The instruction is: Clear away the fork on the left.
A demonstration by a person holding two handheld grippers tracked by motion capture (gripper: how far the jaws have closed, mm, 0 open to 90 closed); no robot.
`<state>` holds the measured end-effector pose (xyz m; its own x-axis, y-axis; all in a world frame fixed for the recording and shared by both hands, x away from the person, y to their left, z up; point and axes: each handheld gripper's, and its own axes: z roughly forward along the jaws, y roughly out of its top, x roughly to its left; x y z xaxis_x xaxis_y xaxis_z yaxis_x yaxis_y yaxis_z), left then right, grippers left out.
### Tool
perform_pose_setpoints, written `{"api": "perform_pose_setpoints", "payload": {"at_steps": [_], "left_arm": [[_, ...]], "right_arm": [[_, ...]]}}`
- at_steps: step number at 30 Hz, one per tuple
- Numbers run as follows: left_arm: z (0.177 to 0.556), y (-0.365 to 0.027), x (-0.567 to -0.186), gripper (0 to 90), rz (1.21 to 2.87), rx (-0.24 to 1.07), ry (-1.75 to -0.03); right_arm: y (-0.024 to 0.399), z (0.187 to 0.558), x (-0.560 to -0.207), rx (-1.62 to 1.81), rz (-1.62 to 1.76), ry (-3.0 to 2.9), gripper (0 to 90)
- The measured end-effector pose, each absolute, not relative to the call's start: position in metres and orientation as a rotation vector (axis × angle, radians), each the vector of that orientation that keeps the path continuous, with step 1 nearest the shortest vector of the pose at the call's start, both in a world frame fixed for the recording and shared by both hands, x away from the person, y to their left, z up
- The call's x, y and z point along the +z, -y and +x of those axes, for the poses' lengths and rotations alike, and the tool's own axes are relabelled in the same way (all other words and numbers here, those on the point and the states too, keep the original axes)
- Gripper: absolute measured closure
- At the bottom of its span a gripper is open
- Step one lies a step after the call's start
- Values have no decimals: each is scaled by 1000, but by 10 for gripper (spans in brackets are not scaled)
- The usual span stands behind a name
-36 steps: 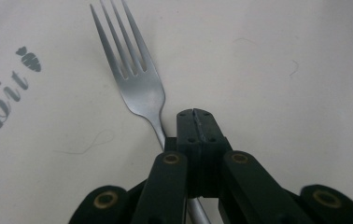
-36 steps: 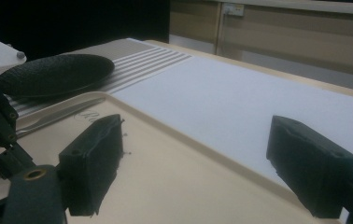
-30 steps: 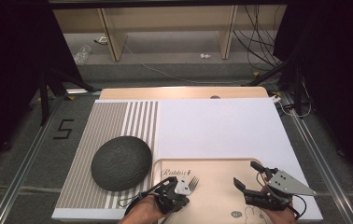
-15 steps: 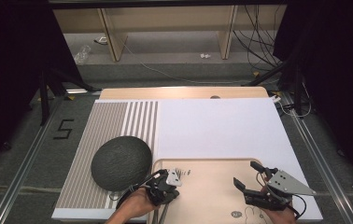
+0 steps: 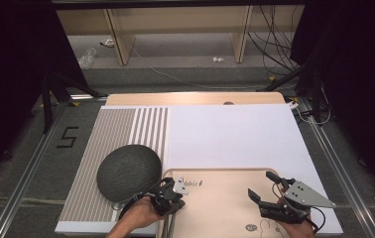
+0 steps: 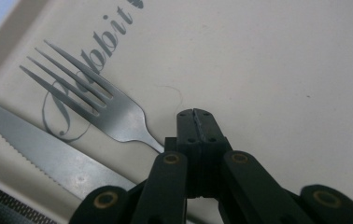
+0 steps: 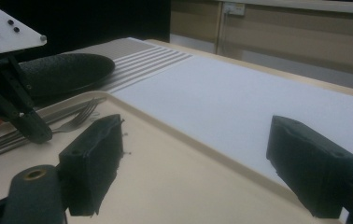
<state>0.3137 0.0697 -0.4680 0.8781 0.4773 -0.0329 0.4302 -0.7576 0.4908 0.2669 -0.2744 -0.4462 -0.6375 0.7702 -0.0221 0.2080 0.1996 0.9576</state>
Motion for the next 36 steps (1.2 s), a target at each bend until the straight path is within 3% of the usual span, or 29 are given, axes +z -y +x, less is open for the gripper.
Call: {"api": "perform_pose_setpoints", "payload": {"at_steps": [10, 14, 16, 22, 26, 36], "left_arm": [[317, -75, -466, 872, 2562, 133, -676], [317, -77, -460, 762, 2536, 105, -665], [317, -77, -458, 654, 2524, 106, -666], [319, -81, -452, 451, 2478, 124, -710], [319, -88, -441, 365, 2387, 193, -750], [320, -114, -428, 250, 2193, 282, -871]], "right_arm": [[274, 267, -446, 1452, 905, -1974, 195], [274, 267, -446, 1452, 903, -1975, 195], [274, 267, -446, 1451, 905, -1974, 195], [274, 267, -446, 1451, 903, -1973, 195], [274, 266, -446, 1450, 907, -1971, 195], [274, 266, -446, 1450, 904, -1970, 195]]}}
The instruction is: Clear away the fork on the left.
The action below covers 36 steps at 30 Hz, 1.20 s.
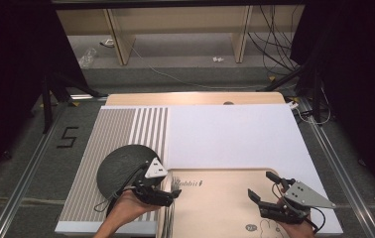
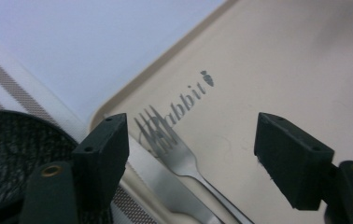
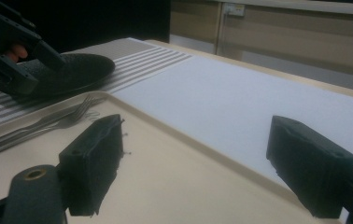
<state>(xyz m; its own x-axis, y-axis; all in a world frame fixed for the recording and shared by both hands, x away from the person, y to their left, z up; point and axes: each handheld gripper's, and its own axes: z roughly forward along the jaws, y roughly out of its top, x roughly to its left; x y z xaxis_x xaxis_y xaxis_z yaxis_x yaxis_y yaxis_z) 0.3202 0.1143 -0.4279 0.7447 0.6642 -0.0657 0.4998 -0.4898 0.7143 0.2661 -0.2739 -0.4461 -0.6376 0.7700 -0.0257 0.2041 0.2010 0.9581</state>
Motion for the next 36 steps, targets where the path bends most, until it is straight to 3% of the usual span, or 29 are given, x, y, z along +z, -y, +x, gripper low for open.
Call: {"api": "perform_pose_setpoints", "payload": {"at_steps": [16, 36], "left_arm": [[315, -152, -428, 206, 2017, 297, -979], [308, -176, -429, 184, 1923, 299, -1048]], "right_arm": [[273, 266, -446, 1451, 903, -1970, 194], [273, 266, -446, 1454, 905, -1972, 194]]}}
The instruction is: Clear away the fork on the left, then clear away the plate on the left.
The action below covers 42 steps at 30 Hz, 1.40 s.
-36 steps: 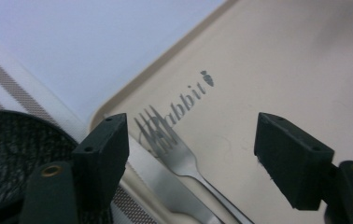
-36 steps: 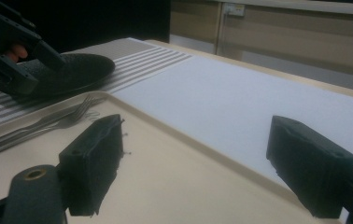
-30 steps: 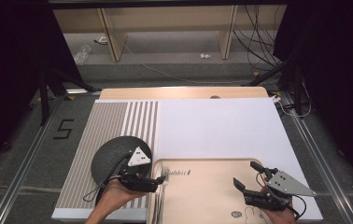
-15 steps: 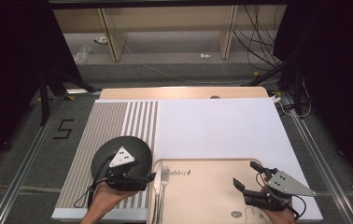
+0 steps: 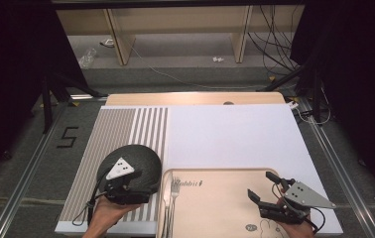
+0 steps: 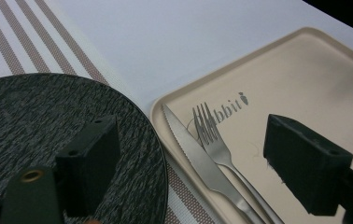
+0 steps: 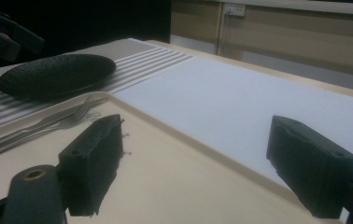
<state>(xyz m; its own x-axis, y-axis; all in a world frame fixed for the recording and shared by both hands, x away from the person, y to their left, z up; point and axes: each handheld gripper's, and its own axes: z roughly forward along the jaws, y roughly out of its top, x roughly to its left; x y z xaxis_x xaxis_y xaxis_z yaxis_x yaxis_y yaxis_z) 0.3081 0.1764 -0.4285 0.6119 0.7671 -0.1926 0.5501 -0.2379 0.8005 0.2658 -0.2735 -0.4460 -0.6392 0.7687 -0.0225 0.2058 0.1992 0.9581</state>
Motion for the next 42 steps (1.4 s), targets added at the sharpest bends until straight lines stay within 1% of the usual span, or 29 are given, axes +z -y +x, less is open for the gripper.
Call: {"api": "perform_pose_setpoints", "payload": {"at_steps": [7, 10, 19, 24, 31, 34, 39, 42], "left_arm": [[307, -187, -430, 184, 1884, 310, -1093], [306, -191, -430, 184, 1880, 338, -1116], [304, -201, -435, 184, 1877, 346, -1195], [306, -208, -435, 184, 1827, 289, -1281], [305, -216, -439, 185, 1799, 288, -1387], [305, -220, -441, 187, 1779, 272, -1413], [305, -230, -444, 193, 1690, 228, -1444], [304, -234, -446, 193, 1674, 219, -1465]], "right_arm": [[274, 266, -446, 1458, 905, -1971, 194], [274, 266, -446, 1459, 906, -1970, 194], [275, 266, -447, 1462, 910, -1973, 194], [275, 267, -447, 1462, 912, -1972, 194], [275, 267, -447, 1461, 911, -1971, 194], [276, 266, -447, 1459, 910, -1971, 194], [275, 266, -447, 1456, 907, -1970, 194], [275, 266, -447, 1456, 907, -1971, 194]]}}
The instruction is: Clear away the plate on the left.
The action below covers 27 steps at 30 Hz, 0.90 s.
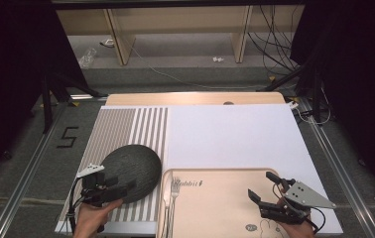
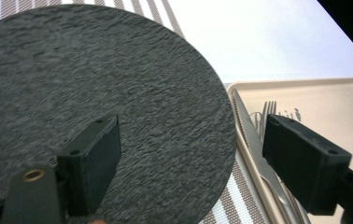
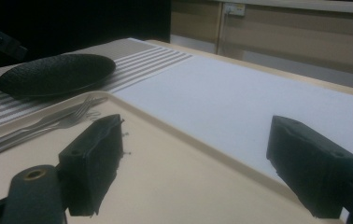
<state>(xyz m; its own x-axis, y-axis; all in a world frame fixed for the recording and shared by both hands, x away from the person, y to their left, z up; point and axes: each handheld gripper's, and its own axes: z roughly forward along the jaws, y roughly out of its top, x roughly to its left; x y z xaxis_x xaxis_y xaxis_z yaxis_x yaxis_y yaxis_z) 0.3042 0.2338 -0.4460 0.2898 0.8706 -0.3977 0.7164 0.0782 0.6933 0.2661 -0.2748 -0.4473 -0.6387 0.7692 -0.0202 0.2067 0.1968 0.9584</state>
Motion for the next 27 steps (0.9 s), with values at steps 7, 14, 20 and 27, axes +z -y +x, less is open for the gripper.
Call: {"api": "perform_pose_setpoints", "payload": {"at_steps": [7, 14, 20, 27], "left_arm": [[301, -244, -448, 195, 1564, 153, -1502], [297, -256, -455, 199, 1452, 70, -1568], [295, -269, -459, 205, 1361, 70, -1634], [293, -280, -459, 208, 1286, 81, -1686]], "right_arm": [[275, 266, -448, 1452, 907, -1973, 194], [273, 266, -447, 1441, 907, -1975, 194], [272, 265, -447, 1443, 902, -1974, 194], [271, 266, -447, 1443, 902, -1977, 194]]}}
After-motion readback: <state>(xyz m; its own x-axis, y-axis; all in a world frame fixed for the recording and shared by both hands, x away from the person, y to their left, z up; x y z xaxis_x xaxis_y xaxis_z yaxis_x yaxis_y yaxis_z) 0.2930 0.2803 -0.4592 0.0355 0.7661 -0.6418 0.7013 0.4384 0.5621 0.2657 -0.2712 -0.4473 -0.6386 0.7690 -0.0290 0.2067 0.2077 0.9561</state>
